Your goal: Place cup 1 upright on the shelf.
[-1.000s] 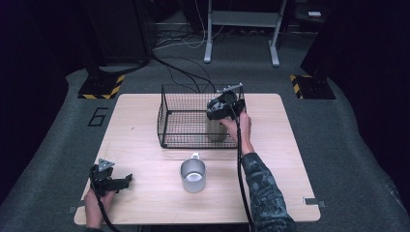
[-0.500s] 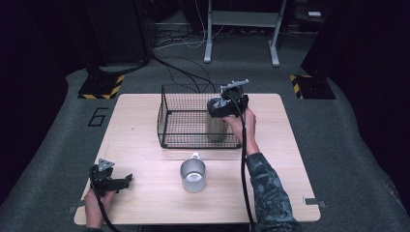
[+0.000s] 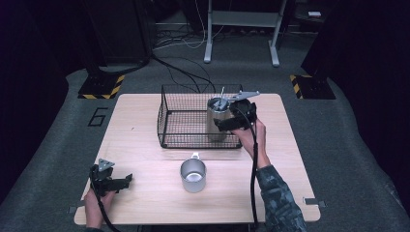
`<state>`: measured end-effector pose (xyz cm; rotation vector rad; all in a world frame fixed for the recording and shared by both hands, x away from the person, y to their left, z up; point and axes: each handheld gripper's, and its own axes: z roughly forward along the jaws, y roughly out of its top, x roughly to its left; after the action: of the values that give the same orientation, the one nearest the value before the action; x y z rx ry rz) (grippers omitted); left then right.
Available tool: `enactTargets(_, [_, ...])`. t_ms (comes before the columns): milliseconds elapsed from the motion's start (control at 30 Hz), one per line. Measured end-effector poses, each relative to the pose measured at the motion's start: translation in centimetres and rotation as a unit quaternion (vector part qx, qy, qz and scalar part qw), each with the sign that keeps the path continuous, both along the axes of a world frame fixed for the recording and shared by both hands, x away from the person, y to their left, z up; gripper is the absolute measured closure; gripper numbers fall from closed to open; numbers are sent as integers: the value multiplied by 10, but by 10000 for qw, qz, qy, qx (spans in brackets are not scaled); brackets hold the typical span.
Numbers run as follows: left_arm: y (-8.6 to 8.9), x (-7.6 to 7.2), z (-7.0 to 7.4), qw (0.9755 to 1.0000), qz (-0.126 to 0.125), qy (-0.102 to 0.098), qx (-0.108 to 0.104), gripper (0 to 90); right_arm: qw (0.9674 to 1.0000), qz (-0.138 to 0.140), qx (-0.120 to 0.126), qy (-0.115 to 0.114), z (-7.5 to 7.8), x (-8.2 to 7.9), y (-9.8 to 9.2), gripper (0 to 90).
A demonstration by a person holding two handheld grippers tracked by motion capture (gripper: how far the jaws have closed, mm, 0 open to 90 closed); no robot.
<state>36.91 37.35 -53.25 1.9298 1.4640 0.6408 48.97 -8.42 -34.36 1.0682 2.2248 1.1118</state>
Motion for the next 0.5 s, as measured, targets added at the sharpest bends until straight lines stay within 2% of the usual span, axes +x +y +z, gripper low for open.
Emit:
enactTargets(133, [-1, 0, 0, 10000, 33, -24, -33, 12, 10000, 55, 45, -43, -4, -18, -10, 0])
enactTargets(300, [0, 0, 0, 10000, 33, -25, -26, 12, 9999, 39, -31, -104, -12, -38, -23, 0])
enactTargets(500, [-1, 0, 0, 10000, 37, -28, -39, 12, 10000, -27, 70, -41, -30, -61, -40, 0])
